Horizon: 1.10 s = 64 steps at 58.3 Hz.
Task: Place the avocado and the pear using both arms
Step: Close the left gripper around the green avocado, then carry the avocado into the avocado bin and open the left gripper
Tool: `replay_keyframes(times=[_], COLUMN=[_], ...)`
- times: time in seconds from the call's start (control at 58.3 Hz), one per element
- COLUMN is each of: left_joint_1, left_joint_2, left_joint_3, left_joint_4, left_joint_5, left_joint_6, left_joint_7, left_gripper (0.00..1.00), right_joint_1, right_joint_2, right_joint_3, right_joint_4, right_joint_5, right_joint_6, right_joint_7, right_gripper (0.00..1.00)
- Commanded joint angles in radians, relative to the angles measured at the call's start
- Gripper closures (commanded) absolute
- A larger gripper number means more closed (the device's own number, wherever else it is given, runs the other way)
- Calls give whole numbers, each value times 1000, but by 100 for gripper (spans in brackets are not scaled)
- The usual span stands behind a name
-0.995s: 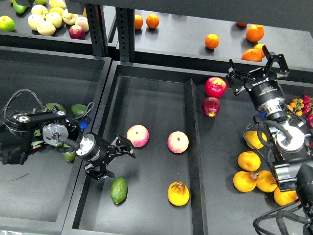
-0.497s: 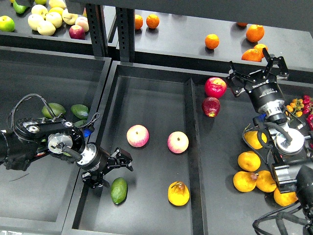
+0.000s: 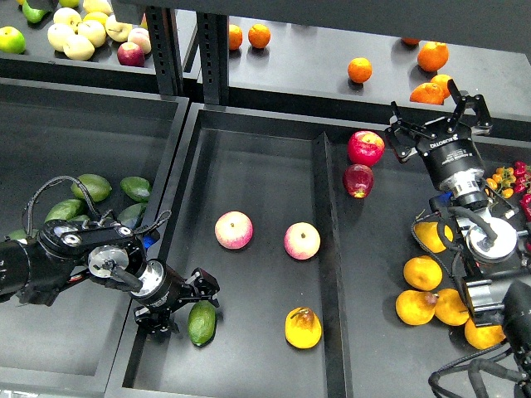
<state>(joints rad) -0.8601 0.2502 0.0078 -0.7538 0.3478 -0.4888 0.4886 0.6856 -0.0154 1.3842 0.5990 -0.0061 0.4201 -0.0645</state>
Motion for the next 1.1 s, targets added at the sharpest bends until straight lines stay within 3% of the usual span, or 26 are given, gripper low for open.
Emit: replay_keyframes(times=[0.0, 0.515, 0.772, 0.892, 0.995, 1.081], left_joint_1=[4, 18, 23, 23, 26, 30], left_joint_2=[-19, -71, -75, -78, -81, -83], left_joint_3=[-2, 1, 9, 9, 0, -9], left_joint_4=[24, 79, 80, 80, 82, 85], left_joint_5=[5, 30, 66, 91, 91, 92], left_joint_6=[0, 0, 0, 0, 0, 0], left_joint_7=[0, 0, 0, 0, 0, 0], left_gripper=[1, 2, 8, 16, 34, 41], right_joint_1=[0, -6, -11, -14, -18, -28], right_joint_2=[2, 3, 3, 3, 2, 2], right_joint_3=[-1, 1, 1, 1, 1, 1], right_joint_4=[4, 2, 4, 4, 2, 1], right_joint_5=[0, 0, 0, 0, 0, 0], right_joint_6=[0, 3, 12, 14, 23, 32], right_joint_7=[0, 0, 0, 0, 0, 0], right_gripper=[0, 0, 0, 0, 0, 0])
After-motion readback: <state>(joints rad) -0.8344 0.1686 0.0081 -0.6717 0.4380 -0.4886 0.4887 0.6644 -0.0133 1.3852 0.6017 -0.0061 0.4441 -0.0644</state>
